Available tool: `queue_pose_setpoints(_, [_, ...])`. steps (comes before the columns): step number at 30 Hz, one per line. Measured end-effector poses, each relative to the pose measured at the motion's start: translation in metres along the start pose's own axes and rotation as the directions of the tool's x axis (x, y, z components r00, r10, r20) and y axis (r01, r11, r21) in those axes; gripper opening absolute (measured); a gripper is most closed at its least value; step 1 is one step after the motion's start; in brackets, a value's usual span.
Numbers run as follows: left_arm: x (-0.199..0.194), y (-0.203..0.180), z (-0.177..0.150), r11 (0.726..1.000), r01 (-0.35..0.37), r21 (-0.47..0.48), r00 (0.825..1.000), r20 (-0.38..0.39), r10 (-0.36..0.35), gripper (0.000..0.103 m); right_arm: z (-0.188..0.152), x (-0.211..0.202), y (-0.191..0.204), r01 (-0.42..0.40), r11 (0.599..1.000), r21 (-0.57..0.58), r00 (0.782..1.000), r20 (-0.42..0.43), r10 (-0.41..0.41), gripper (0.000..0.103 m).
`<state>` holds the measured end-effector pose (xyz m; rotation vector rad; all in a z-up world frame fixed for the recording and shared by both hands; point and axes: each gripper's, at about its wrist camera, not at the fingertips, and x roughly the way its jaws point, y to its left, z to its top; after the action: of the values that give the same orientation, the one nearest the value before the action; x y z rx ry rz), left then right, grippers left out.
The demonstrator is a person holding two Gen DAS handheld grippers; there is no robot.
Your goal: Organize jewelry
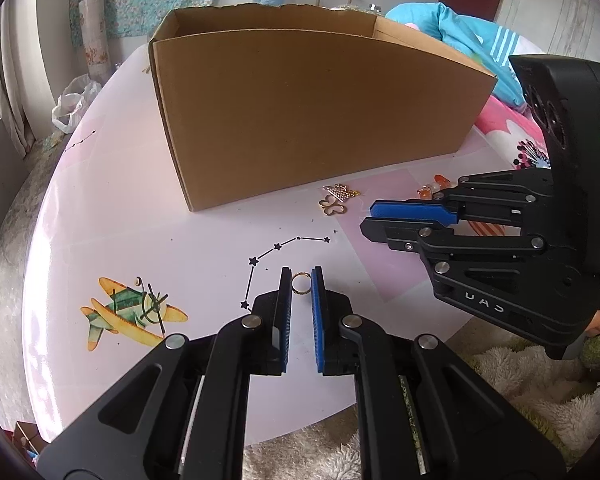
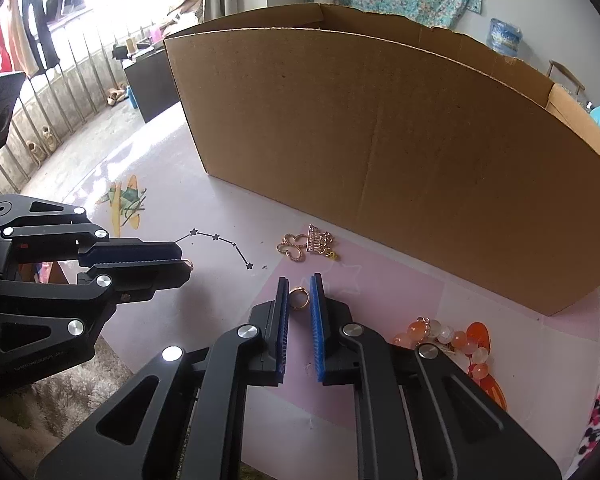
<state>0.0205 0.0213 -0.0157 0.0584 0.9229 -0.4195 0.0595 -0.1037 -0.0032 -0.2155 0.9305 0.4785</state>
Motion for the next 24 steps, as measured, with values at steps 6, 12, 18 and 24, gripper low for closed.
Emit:
queue_pose_setpoints(6, [-0.004, 0.002, 0.001, 1.000, -0.005, 0.003, 1.000, 0.010, 0.005, 0.009, -0.002, -0.003, -0.005, -0.009, 1.000, 0.022, 1.000, 0.009, 0.009, 0.011])
queue_pose_setpoints(12, [-0.028, -0.004, 0.006, 0.999, 0.029, 0.020, 0.996, 0.083, -0.031, 0.009, -0.001, -0.035, -0.011, -0.022, 0.999, 0.032, 0.997, 0.080, 0.019, 0.011])
queue_pose_setpoints(18, [-0.078, -0.010, 0.040, 0.984, 0.169, 0.054, 0.958, 0.226, -0.177, 0.009, 0.022, -0.101, -0.028, -0.061, 0.998, 0.026, 0.968, 0.244, 0.053, 0.011])
queue_pose_setpoints(24, [-0.075, -0.014, 0.117, 0.975, 0.198, 0.097, 0.948, 0.232, -0.216, 0.009, 0.084, -0.125, -0.074, -0.060, 0.998, -0.025, 0.951, 0.302, 0.065, 0.011])
